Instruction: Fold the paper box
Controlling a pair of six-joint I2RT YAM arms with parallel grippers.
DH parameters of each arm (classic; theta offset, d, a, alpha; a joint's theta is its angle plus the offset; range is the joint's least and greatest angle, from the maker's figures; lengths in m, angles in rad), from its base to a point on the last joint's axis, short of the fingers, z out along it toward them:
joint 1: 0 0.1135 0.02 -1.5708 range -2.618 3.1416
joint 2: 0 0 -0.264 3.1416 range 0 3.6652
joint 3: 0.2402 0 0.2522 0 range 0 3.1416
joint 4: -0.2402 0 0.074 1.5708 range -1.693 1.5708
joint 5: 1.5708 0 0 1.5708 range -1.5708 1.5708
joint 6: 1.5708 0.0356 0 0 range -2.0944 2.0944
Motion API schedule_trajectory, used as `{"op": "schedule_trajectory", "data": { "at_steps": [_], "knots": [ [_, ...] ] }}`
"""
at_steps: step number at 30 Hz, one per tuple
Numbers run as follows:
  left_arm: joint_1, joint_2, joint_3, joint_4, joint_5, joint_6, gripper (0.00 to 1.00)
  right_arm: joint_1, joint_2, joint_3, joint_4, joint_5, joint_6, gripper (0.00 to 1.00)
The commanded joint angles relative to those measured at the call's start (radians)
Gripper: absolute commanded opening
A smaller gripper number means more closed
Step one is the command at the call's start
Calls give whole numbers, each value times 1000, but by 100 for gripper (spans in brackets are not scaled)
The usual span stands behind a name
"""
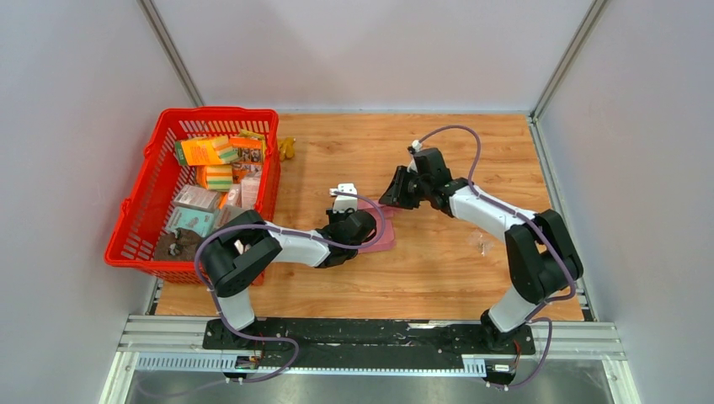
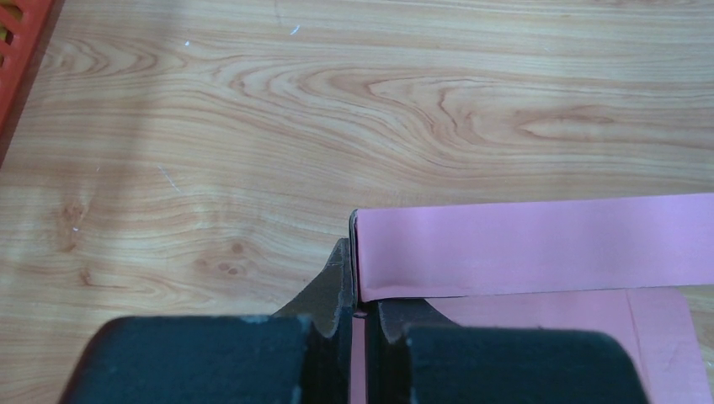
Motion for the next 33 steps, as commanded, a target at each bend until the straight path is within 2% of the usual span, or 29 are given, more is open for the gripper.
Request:
{"op": "schedule_trajectory", "data": {
  "at_steps": [1, 5, 8, 9, 13, 15, 16, 17, 18, 20, 22, 25, 26, 27, 29, 33],
  "knots": [
    [0, -35, 9, 0, 12, -20, 0, -39, 14, -52, 181, -104, 122, 25],
    [0, -38, 7, -3, 20, -28, 0, -86, 37, -134, 390, -205, 258, 19],
    [2, -40, 7, -2, 28, -28, 0, -114, 49, -187, 480, -234, 303, 9],
    [2, -38, 6, -2, 29, -28, 0, -117, 46, -192, 482, -228, 306, 0],
    [0, -44, 4, 1, 40, -32, 0, -125, 25, -220, 500, -194, 285, 0],
    [2, -47, 3, -5, 40, -40, 0, -125, 11, -212, 453, -168, 225, 0],
    [2, -50, 4, -12, 38, -43, 0, -125, -11, -206, 419, -156, 198, 2],
    [0, -53, 1, -16, 38, -46, 0, -125, -23, -197, 341, -118, 165, 26],
    [2, -55, 1, -16, 37, -48, 0, -125, -40, -198, 310, -99, 135, 33],
    [2, -62, 1, -25, 38, -54, 0, -123, -98, -220, 235, -34, 46, 39],
    [2, -70, 6, -63, 47, -67, 0, -122, -130, -243, 218, -15, -14, 38],
    [9, -72, 41, -174, 67, -117, 0, -111, -150, -261, 170, 40, -59, 26],
    [12, -70, 65, -207, 74, -149, 0, -109, -155, -264, 167, 65, -80, 15],
    [14, -66, 76, -233, 92, -160, 0, -105, -155, -272, 170, 74, -85, 8],
    [26, -55, 99, -298, 112, -190, 0, -92, -158, -283, 187, 108, -91, 0],
    [38, -38, 104, -322, 144, -198, 0, -42, -117, -267, 185, 177, -116, 0]
  ]
}}
